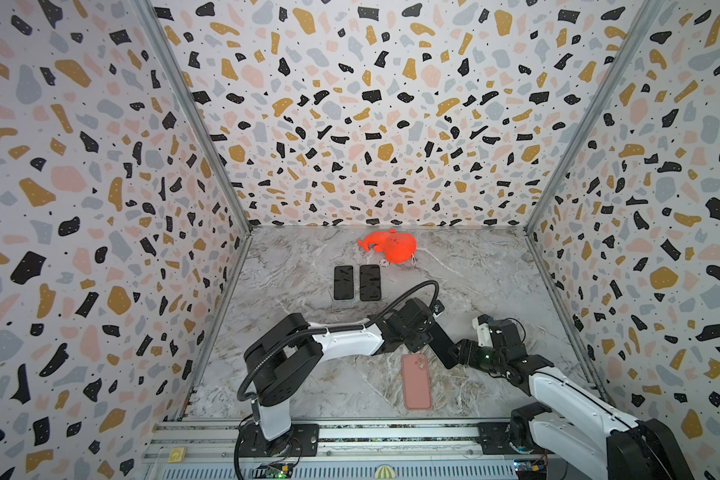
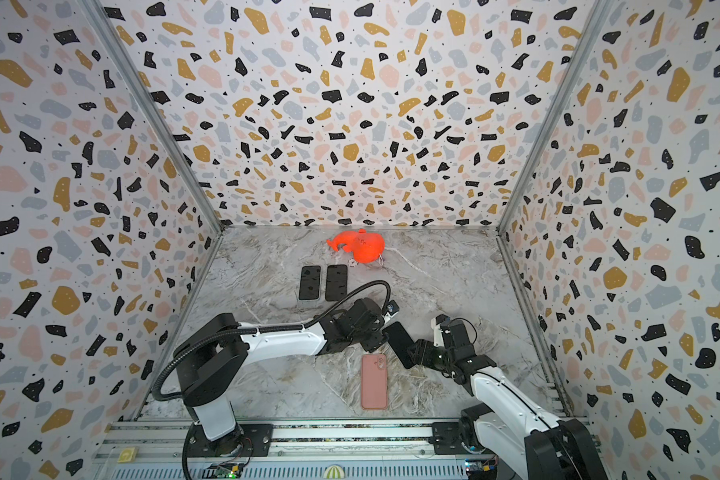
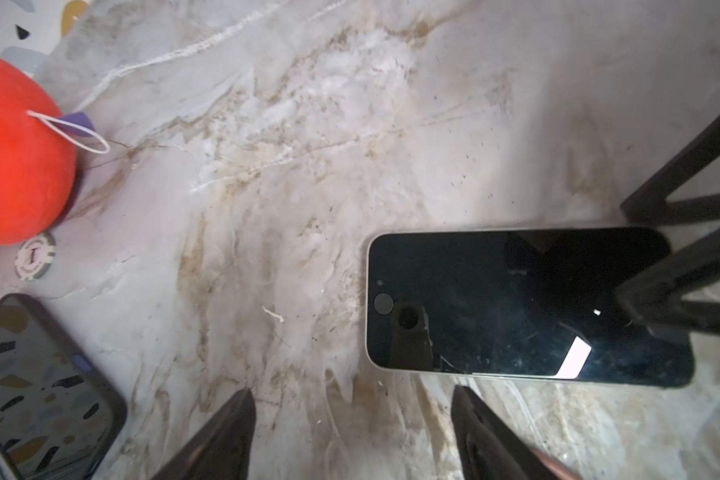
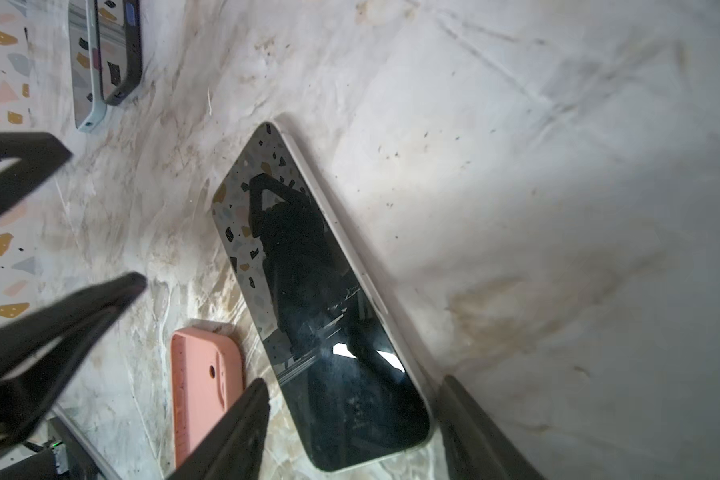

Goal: Put the phone into the phone case
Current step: 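Lower the black phone beside the pink case with the left gripper while right grips it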

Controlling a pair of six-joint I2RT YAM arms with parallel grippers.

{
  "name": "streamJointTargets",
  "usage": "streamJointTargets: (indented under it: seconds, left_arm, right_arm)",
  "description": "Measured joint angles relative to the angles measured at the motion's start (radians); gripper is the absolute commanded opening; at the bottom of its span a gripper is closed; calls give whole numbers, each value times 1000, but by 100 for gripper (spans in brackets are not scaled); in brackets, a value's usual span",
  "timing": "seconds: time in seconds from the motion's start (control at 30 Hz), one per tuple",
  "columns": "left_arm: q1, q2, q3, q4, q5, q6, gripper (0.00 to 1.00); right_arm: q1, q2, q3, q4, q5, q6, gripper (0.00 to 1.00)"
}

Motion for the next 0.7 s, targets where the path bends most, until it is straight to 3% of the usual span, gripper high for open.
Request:
streamJointTargets:
  seconds: [0.23,0.47,0.7]
  left_arm:
    - [17,-162,-86,52,25,-155,80]
    - [20,-256,-171,85,43,-216,84]
    - [20,-289,-225,82,17,-278,89]
  right_arm:
    - [164,-13,10,-27,111,61,67]
    - [260,-51,41,-159,190,103,68]
    - [403,27,174,-292,348,114,73]
